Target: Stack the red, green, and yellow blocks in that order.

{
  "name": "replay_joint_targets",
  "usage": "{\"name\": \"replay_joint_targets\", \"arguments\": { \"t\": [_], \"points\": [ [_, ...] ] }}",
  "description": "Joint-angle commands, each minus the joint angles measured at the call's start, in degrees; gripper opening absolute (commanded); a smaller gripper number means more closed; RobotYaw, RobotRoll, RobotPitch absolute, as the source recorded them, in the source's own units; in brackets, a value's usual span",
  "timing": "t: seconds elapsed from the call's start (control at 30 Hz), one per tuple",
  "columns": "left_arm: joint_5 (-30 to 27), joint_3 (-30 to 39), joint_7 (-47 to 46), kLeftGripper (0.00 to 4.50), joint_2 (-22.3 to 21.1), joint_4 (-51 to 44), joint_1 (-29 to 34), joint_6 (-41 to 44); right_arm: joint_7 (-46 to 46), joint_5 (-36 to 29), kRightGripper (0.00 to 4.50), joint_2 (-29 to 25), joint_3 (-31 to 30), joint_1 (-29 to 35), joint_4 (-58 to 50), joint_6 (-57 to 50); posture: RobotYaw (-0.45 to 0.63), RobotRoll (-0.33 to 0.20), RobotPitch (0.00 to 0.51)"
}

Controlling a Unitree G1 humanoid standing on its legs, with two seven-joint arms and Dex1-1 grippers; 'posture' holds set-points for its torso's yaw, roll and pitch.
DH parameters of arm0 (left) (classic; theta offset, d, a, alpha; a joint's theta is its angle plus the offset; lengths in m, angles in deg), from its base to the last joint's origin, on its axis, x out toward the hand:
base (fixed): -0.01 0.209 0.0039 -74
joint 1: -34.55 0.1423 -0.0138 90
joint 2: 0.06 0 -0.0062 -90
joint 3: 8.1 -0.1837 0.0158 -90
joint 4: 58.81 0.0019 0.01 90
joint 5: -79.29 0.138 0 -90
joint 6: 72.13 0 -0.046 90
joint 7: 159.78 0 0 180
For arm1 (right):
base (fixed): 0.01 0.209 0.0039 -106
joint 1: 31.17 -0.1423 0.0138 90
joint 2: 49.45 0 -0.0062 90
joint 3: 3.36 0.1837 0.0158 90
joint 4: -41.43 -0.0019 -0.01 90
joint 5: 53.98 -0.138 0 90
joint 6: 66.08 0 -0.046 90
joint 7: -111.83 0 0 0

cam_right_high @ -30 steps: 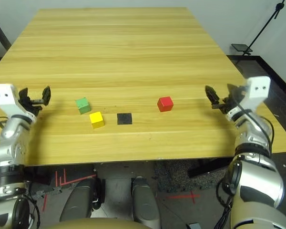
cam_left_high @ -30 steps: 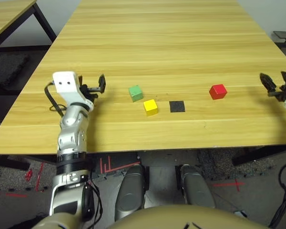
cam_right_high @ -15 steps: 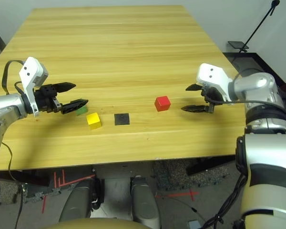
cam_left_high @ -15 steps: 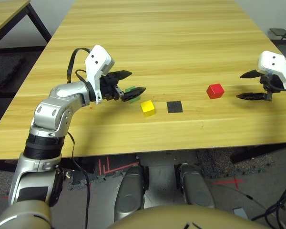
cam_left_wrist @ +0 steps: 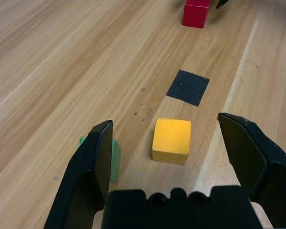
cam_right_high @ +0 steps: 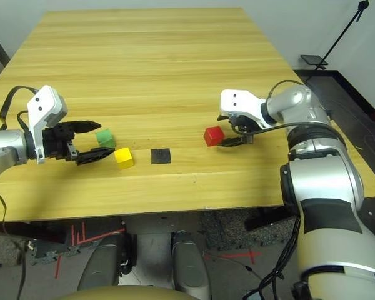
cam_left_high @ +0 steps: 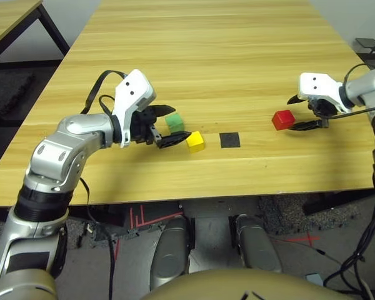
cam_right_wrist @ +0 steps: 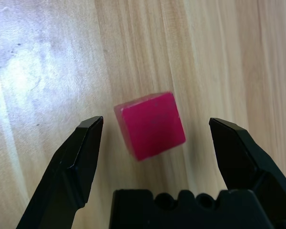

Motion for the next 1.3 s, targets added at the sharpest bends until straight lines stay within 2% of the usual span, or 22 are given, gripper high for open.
{"name": "replay_joint_targets", "arguments": {
  "t": [0.03, 0.07, 0.17, 0.33, 0.37, 0.47, 0.57, 0.63, 0.73, 0.87, 0.97, 1.1, 1.3],
  "points": [
    [-1.3, 1.3, -1.7, 4.49, -0.2, -3.2, 1.8, 2.5, -1.3, 1.9, 4.5, 0.7, -1.2, -0.4, 1.0, 0.6, 0.38, -0.139, 0.088],
    [-1.8, 1.8, -2.3, 4.49, -0.1, -4.1, 2.4, 3.3, -1.7, 2.4, 4.5, 1.0, -1.4, -0.4, 1.1, 0.7, 0.39, -0.139, 0.089],
    [-2.5, 2.8, -3.4, 4.5, -0.3, -5.8, 3.9, 4.4, -2.8, 3.3, 3.95, 1.6, -1.9, -0.2, 1.3, 0.7, 0.4, -0.139, 0.091],
    [-3.3, 3.2, -4.4, 4.5, -0.4, -6.5, 4.2, 5.2, -3.6, 4.5, 2.24, 1.7, -2.9, -0.2, 1.3, 0.8, 0.4, -0.139, 0.09],
    [-3.3, 3.1, -4.4, 4.5, -0.3, -6.4, 4.1, 5.3, -3.3, 4.4, 2.16, 1.7, -2.9, -0.3, 1.2, 0.8, 0.4, -0.139, 0.09],
    [-3.0, 2.3, -4.4, 4.5, 0.0, -5.5, 3.2, 4.8, -0.4, 1.9, 2.14, 2.6, -0.9, -1.2, 0.7, -1.0, 0.37, -0.148, 0.086],
    [-2.6, 1.1, -4.1, 4.5, 0.5, -4.5, 1.8, 4.4, 6.6, -2.1, 2.13, 4.7, 1.6, -2.4, -1.1, -5.1, 0.34, -0.153, 0.084],
    [-2.3, -0.2, -3.7, 4.5, 1.0, -3.5, 0.6, 4.0, 12.6, -4.7, 2.12, 7.0, 2.1, -2.5, -5.4, -11.7, 0.32, -0.158, 0.08],
    [-1.6, -1.9, -3.6, 4.5, 2.2, -1.7, -1.2, 2.9, 16.0, -5.9, 2.12, 8.7, 0.9, 0.1, -14.4, -20.2, 0.3, -0.165, 0.075],
    [-0.6, -4.2, -3.5, 4.5, 3.8, 0.3, -3.1, 1.6, 14.9, -5.3, 2.12, 10.3, -1.9, 5.8, -30.7, -29.9, 0.29, -0.171, 0.071],
    [0.0, -5.2, -3.6, 4.5, 4.9, 1.2, -4.1, 1.1, 13.6, -5.1, 2.12, 11.0, -3.8, 8.2, -38.1, -35.3, 0.3, -0.174, 0.069],
    [0.7, -5.6, -3.5, 4.5, 5.4, 1.9, -4.3, 0.5, 12.4, -5.2, 2.12, 11.8, -6.3, 9.3, -42.5, -38.3, 0.31, -0.182, 0.065],
    [1.0, -5.1, -4.3, 4.5, 5.7, 1.7, -3.3, 0.3, 10.6, -5.4, 2.12, 12.7, -8.7, 8.8, -43.4, -38.9, 0.33, -0.196, 0.066]
  ]
}}
